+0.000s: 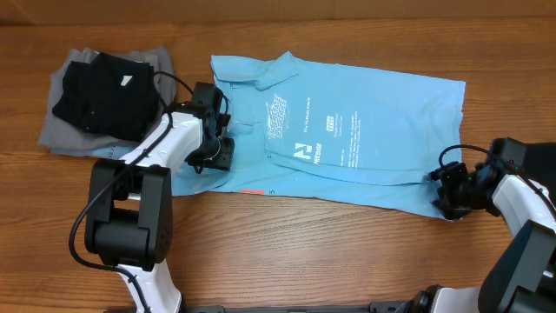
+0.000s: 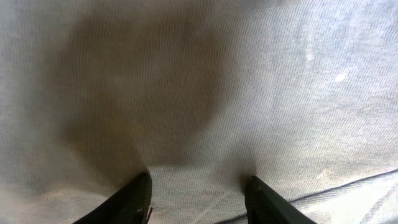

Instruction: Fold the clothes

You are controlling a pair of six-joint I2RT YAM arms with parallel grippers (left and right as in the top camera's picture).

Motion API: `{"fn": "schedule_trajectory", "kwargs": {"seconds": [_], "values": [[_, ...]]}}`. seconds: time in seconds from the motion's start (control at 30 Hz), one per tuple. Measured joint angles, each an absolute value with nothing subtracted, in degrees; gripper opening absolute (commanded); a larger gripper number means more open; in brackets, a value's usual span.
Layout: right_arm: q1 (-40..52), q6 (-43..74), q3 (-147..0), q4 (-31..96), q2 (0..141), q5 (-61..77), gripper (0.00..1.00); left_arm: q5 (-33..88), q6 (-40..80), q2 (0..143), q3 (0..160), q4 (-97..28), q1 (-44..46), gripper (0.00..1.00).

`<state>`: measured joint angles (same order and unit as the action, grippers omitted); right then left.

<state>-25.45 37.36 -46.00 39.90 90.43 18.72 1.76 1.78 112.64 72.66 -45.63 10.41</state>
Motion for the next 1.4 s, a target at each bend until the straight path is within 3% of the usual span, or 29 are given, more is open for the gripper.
{"fn": "schedule_trajectory", "kwargs": {"seconds": [0.23, 0.3, 0.47, 0.73, 0.93, 1.17, 1.4], "values": [[-25.5, 40.3, -44.4, 36.0, 90.2, 13.0, 0.62, 1.8, 1.8, 112.6, 72.7, -45.6, 10.4, 0.52], [-25.5, 41.2, -43.5, 34.4, 89.7, 12.6, 0.55, 1.8, 1.8, 112.6, 72.7, -45.6, 10.4, 0.52], [-25.5, 42.1, -42.7, 32.4, 89.6, 11.5, 0.27, 1.8, 1.8, 112.6, 72.7, -45.6, 10.4, 0.52], [-25.6, 41.2, -42.5, 32.8, 89.6, 11.7, 0.26, 1.8, 1.8, 112.6, 72.7, -45.7, 10.4, 0.52], [-30.0, 39.3, -42.5, 34.8, 89.6, 12.5, 0.04, 1.8, 1.8, 112.6, 72.7, -45.7, 10.4, 0.52], [-33.0, 35.7, -43.5, 34.9, 89.6, 18.0, 0.04, 1.8, 1.8, 112.6, 72.7, -45.6, 10.4, 0.52], [-33.0, 35.6, -43.7, 24.9, 89.7, 26.0, 0.04, 1.8, 1.8, 112.6, 72.7, -45.7, 10.4, 0.52]]}}
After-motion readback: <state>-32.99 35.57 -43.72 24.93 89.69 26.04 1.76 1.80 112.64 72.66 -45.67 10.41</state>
